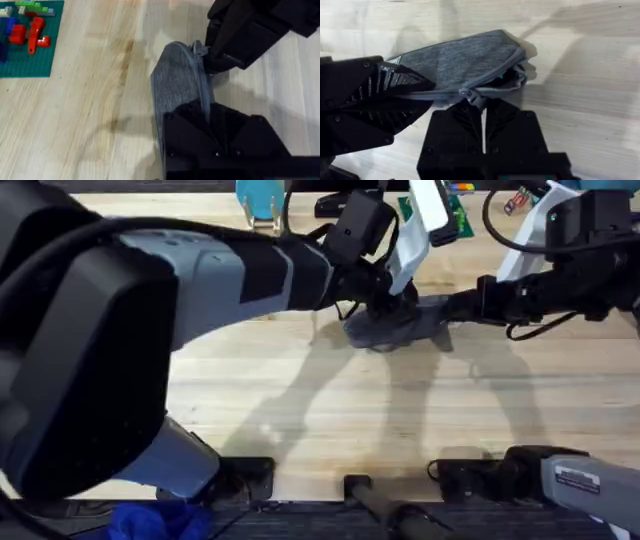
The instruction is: Unzip the bag, pick up the pens from the table one at a time and place them inside, then zip the bag closed.
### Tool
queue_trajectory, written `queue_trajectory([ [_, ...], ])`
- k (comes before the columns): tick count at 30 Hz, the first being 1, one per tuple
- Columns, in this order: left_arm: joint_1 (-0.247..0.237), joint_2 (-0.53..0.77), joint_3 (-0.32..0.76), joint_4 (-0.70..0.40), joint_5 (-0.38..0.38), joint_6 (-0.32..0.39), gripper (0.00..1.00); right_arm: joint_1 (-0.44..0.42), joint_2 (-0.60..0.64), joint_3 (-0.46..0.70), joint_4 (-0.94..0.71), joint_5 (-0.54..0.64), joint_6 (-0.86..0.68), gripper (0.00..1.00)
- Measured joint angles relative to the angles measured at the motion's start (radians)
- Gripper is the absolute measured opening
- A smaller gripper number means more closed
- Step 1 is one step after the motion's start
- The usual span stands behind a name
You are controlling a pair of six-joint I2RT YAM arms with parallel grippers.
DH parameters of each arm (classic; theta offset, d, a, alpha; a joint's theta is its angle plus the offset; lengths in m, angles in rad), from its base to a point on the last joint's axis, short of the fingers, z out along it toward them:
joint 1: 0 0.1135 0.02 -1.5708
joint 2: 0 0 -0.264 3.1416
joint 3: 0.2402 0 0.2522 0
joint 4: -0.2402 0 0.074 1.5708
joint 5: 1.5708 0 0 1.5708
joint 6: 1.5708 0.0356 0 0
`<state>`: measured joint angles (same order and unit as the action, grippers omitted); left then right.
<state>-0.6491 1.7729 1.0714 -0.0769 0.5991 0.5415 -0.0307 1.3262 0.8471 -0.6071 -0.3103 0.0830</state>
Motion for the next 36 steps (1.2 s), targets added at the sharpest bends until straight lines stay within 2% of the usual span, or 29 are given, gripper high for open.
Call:
queue_trajectory([
  [4, 0.000, 0.000, 0.000, 0.000, 0.000, 0.000, 0.042, 0.000, -0.019, -0.002, -0.005, 0.007, 0.003, 0.036],
  [14, 0.000, 0.000, 0.000, 0.000, 0.004, 0.000, 0.042, 0.004, -0.129, -0.002, -0.007, 0.113, 0.042, 0.034],
  [21, 0.000, 0.000, 0.000, 0.000, 0.006, 0.000, 0.042, 0.000, -0.129, -0.002, -0.026, 0.147, 0.058, 0.034],
  [36, -0.003, 0.000, 0.000, 0.003, 0.016, 0.000, 0.042, -0.081, -0.129, -0.002, -0.038, 0.169, 0.110, 0.035],
])
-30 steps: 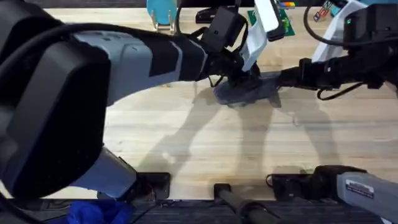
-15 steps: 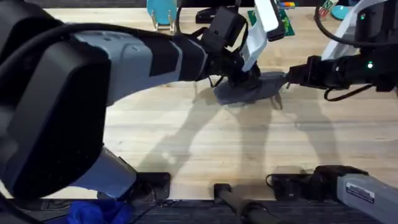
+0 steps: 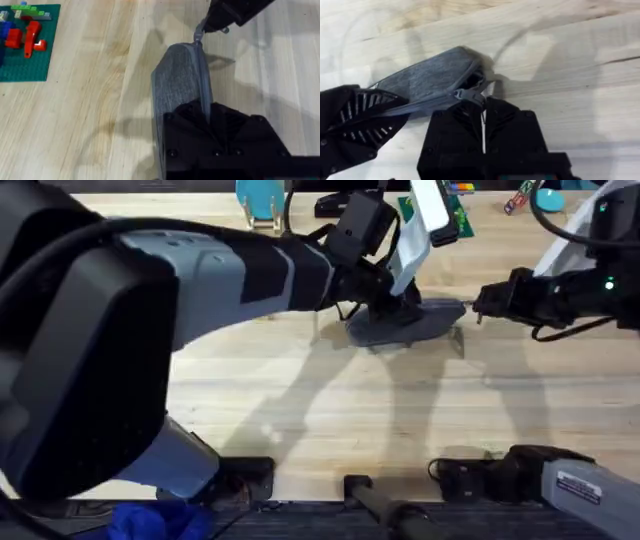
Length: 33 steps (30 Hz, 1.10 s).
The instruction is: Unzip the bag, pick up the pens from the table one at a time and place them inside, then zip the bag closed.
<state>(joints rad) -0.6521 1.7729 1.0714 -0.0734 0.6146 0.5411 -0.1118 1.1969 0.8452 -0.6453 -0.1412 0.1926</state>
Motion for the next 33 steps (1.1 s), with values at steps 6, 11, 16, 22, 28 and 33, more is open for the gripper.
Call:
queue_trajectory([
  [6, -0.004, 0.000, 0.000, 0.003, 0.005, 0.000, 0.042, -0.027, 0.003, 0.000, -0.011, 0.009, 0.015, 0.036],
  [11, -0.004, 0.000, 0.000, 0.002, 0.005, 0.000, 0.042, -0.036, 0.064, 0.000, -0.006, 0.026, 0.040, 0.036],
  [16, -0.004, 0.000, 0.000, -0.004, 0.006, 0.000, 0.042, -0.038, 0.139, 0.000, 0.015, 0.060, 0.082, 0.036],
  [22, -0.004, 0.000, 0.000, -0.005, 0.006, 0.000, 0.042, -0.038, 0.188, 0.000, 0.031, 0.071, 0.119, 0.036],
  [28, -0.003, 0.000, 0.000, -0.005, 0.006, 0.000, 0.042, -0.038, 0.233, 0.000, 0.031, 0.083, 0.137, 0.035],
  [33, -0.003, 0.000, 0.000, -0.005, 0.006, 0.000, 0.042, -0.044, 0.237, 0.000, 0.029, 0.104, 0.144, 0.034],
])
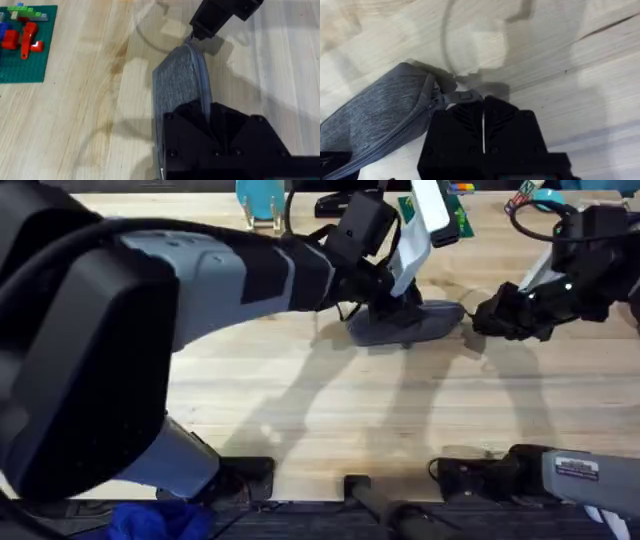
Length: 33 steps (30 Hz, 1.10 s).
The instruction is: Unzip the bag, pick up the pens from the table one at a time and place them inside, then zip the bag closed.
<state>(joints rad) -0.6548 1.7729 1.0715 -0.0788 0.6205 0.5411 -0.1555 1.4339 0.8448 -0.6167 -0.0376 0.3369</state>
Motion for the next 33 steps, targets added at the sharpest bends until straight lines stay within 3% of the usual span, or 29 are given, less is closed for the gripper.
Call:
queue_trajectory([
  [2, 0.000, 0.000, 0.000, 0.000, 0.000, 0.000, 0.042, 0.000, 0.000, 0.000, -0.001, 0.000, 0.000, 0.035],
  [4, 0.000, 0.000, 0.000, 0.000, 0.000, 0.000, 0.042, -0.001, 0.000, 0.000, -0.001, 0.001, 0.008, 0.160],
  [10, 0.004, 0.000, 0.000, 0.000, -0.005, 0.000, 0.042, -0.010, -0.010, 0.000, -0.010, 0.020, 0.019, 0.938],
  [11, 0.006, 0.000, 0.000, 0.000, -0.006, 0.000, 0.042, -0.013, -0.023, 0.000, -0.015, 0.022, 0.019, 0.982],
  [23, 0.008, 0.000, 0.000, 0.002, -0.004, 0.000, 0.067, -0.012, -0.268, 0.007, -0.068, 0.014, 0.023, 0.998],
  [25, 0.008, 0.000, 0.000, 0.003, -0.007, -0.001, 0.192, -0.012, -0.283, 0.008, -0.069, 0.014, 0.023, 0.998],
  [27, 0.011, 0.000, 0.000, 0.008, -0.012, -0.001, 0.438, -0.012, -0.285, 0.008, -0.069, 0.014, 0.023, 0.998],
  [28, 0.017, 0.000, 0.000, 0.008, -0.015, -0.006, 0.965, -0.012, -0.285, 0.008, -0.072, 0.014, 0.023, 0.998],
  [32, 0.019, -0.025, 0.001, -0.011, -0.048, -0.007, 0.994, -0.012, -0.285, 0.008, -0.073, 0.014, 0.023, 0.998],
  [33, 0.019, -0.142, 0.002, -0.111, -0.117, -0.006, 0.995, -0.012, -0.285, 0.009, -0.090, 0.014, 0.023, 0.998],
])
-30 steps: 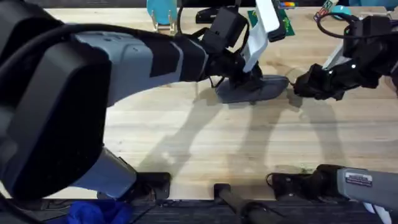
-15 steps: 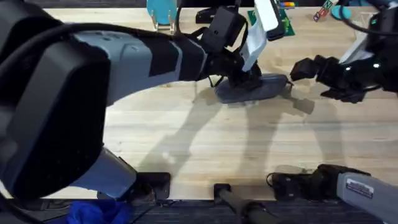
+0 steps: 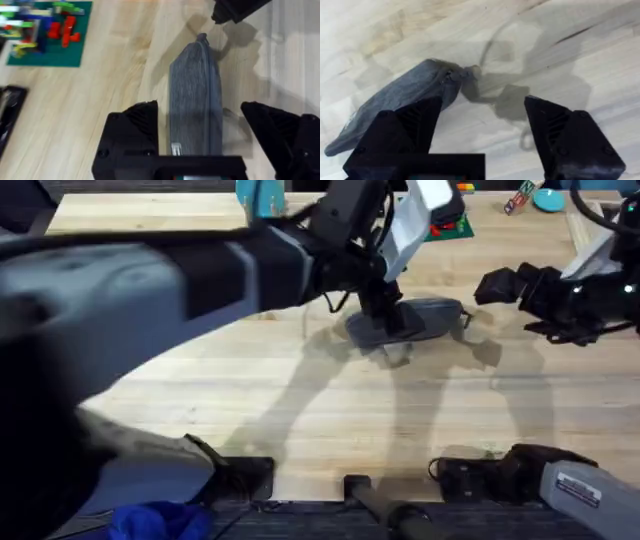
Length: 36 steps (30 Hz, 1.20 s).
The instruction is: Unzip the bag, pick up the pens from the table one at a time and place them inside, then zip the bag closed.
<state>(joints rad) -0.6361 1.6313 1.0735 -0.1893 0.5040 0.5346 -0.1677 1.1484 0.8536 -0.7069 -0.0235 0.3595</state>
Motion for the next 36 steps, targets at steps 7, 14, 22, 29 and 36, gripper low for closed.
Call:
queue_trajectory([
  [7, 0.000, -0.252, 0.001, -0.249, -0.212, -0.096, 0.993, 0.000, -0.089, 0.003, -0.089, -0.096, -0.067, 0.997],
  [14, 0.000, -0.445, 0.001, -0.403, -0.384, -0.269, 0.993, 0.000, -0.225, 0.004, -0.172, -0.168, -0.134, 0.997],
  [22, 0.000, -0.607, 0.003, -0.616, -0.481, -0.479, 0.993, 0.000, -0.410, 0.008, -0.260, -0.294, -0.222, 0.998],
  [29, 0.000, -0.693, 0.003, -0.726, -0.499, -0.656, 0.995, 0.000, -0.536, 0.010, -0.354, -0.323, -0.238, 0.998],
  [36, 0.000, -0.784, 0.003, -0.807, -0.501, -0.782, 0.995, 0.000, -0.628, 0.010, -0.388, -0.333, -0.240, 0.998],
])
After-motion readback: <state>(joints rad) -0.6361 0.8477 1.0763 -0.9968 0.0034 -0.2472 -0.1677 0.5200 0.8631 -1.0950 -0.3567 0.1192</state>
